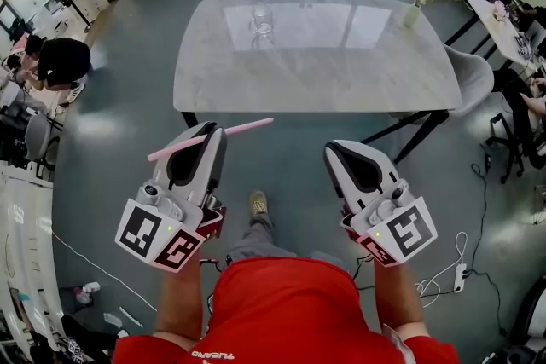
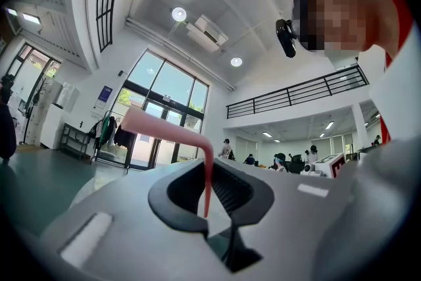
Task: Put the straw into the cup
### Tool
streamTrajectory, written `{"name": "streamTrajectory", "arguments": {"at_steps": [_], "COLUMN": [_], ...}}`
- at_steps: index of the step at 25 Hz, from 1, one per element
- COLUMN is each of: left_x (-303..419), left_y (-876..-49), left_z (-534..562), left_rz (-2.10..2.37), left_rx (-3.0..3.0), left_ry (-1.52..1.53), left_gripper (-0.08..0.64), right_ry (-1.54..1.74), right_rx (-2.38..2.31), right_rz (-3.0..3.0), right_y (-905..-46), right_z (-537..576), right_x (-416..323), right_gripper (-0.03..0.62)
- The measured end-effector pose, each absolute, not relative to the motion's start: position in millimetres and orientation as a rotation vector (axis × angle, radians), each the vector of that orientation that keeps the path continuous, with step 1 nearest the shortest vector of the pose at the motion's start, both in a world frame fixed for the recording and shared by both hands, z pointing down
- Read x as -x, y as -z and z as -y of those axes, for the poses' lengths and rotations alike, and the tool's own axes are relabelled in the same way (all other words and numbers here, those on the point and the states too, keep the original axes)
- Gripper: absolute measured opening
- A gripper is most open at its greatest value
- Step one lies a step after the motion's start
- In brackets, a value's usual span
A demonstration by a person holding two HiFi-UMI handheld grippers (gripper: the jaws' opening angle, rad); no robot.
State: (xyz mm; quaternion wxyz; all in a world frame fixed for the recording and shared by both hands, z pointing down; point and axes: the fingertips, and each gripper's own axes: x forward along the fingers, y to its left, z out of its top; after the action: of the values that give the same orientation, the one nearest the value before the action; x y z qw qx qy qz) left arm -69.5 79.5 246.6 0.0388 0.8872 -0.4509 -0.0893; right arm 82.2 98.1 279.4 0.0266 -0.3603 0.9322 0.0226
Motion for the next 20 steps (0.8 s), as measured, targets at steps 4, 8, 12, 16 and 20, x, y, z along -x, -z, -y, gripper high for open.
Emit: {"name": "streamTrajectory", "arguments": {"at_steps": [4,8,12,16,20], "left_x": [82,96,110,118,124], "left_y": [-245,-250,-257,-260,-265], "left_z": [-40,1,40,78,112], "left_rz": [1.36,1.331,1.298,1.261,1.216], "left_rx": [-2.725,-2.728,-2.736,-2.76,-2.777], "left_ry": [0.269,0.256,0.236,0.224,0.221], "left_gripper": [0.034,0.034,0.034,0.034,0.034], "right_ry": [-0.062,-0.049,-0.039,-0.031,-0.009], "right_rx": [1.137,1.17,1.215,1.264,1.319], "right_rz": [-2.876,-2.874,-2.869,-2.85,-2.836], "right_y": [-278,-280,-280,-279,-283], "right_z": [-63,-26,11,48,80], "right_x": [-70,-53,-35,-23,-12], "right_gripper": [0.002,0.002,0.002,0.002,0.002]}}
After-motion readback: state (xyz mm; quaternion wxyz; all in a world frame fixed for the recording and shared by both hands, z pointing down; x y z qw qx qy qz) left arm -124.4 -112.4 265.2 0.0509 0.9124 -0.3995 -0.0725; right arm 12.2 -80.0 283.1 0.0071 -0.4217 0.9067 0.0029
